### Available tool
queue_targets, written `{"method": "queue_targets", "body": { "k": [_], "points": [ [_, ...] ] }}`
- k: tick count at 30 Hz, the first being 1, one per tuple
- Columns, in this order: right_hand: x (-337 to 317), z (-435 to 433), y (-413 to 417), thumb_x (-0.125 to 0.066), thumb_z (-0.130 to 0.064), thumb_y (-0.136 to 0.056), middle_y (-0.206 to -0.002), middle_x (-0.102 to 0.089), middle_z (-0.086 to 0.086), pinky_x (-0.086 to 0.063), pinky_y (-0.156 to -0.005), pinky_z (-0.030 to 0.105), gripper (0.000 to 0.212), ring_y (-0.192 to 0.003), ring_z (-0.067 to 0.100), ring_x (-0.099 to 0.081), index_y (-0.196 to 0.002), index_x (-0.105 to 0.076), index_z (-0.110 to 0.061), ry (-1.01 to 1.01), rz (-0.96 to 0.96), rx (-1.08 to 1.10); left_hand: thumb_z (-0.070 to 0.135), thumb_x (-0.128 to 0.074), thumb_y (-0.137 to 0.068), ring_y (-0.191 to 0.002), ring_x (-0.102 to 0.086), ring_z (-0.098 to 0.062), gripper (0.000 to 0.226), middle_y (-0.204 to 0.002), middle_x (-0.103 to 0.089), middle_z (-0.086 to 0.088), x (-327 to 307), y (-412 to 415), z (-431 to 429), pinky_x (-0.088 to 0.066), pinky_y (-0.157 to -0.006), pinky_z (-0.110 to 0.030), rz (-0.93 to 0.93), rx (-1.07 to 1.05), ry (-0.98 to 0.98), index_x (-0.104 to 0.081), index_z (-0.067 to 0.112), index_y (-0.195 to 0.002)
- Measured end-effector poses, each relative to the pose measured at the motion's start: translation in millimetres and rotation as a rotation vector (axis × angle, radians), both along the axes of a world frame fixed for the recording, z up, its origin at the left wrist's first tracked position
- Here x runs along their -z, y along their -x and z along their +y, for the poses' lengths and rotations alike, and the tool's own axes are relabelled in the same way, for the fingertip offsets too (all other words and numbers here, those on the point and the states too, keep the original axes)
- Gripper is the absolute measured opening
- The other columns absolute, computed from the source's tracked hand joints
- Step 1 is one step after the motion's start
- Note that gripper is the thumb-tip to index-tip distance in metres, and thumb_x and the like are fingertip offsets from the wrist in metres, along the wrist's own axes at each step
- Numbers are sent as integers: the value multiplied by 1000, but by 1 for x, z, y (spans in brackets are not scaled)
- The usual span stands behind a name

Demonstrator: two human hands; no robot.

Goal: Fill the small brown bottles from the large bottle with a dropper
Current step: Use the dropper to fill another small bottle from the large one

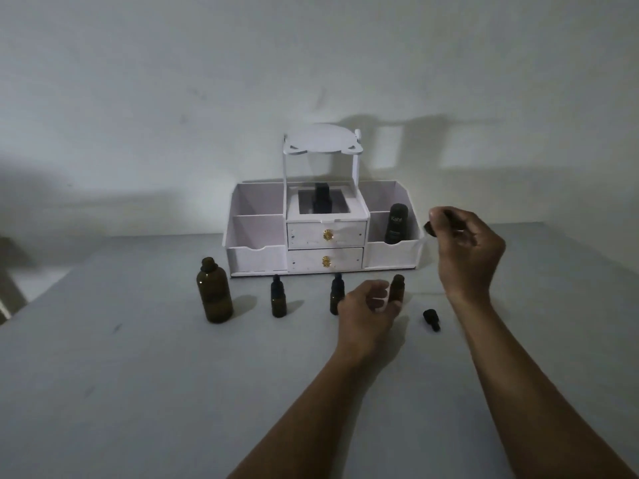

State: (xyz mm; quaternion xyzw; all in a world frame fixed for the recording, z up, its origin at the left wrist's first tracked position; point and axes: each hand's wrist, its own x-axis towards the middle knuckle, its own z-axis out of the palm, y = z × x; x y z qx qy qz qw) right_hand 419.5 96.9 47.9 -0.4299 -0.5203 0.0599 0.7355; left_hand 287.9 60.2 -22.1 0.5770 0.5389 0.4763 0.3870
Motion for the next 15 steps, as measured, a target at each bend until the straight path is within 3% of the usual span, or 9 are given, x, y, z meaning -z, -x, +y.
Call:
{"method": "queue_targets", "body": {
  "k": [2, 5, 7, 11, 15],
  "points": [
    [-2, -3, 2, -70, -27, -89, -84, -73, 4, -60, -77, 39, 12, -79, 21, -72, -95, -73, -17, -21, 22, -1, 21, -72, -89, -102, -62, -5, 39, -118, -65, 9, 2, 10, -14, -55, -89, -24, -24, 24, 12, -62, 25, -126],
    [1, -8, 8, -70, -25, -90, -86, -73, 6, -60, -78, 36, 11, -81, 22, -72, -97, -72, -17, -5, 35, -33, 23, -70, -91, -96, -66, -3, 31, -109, -68, 11, 4, 34, -34, -56, -79, -17, -19, 42, 2, -64, 28, -121],
    [3, -12, 19, -70, -26, -90, -88, -72, 7, -58, -78, 31, 13, -83, 22, -71, -99, -72, -16, -4, 27, -71, 24, -69, -91, -96, -68, -3, 28, -107, -70, 10, 4, 56, -43, -56, -84, -18, -4, 20, -40, -65, 27, -118],
    [-1, -24, 53, -70, -22, -90, -91, -71, 4, -53, -75, 12, 12, -81, 3, -67, -101, -71, -17, 3, 16, -135, 27, -69, -91, -96, -69, -7, 21, -106, -71, 7, -1, 105, -60, -57, -88, -23, -13, -74, -54, -65, 35, -110],
    [-5, -33, 92, -70, -23, -89, -86, -72, -8, -55, -77, 11, 9, -80, -4, -67, -98, -70, -22, 52, 30, -238, 27, -71, -89, -92, -71, -8, 18, -103, -73, 4, -4, 161, -72, -59, -89, -34, -30, -200, -67, -69, 31, -107]
  ]
}}
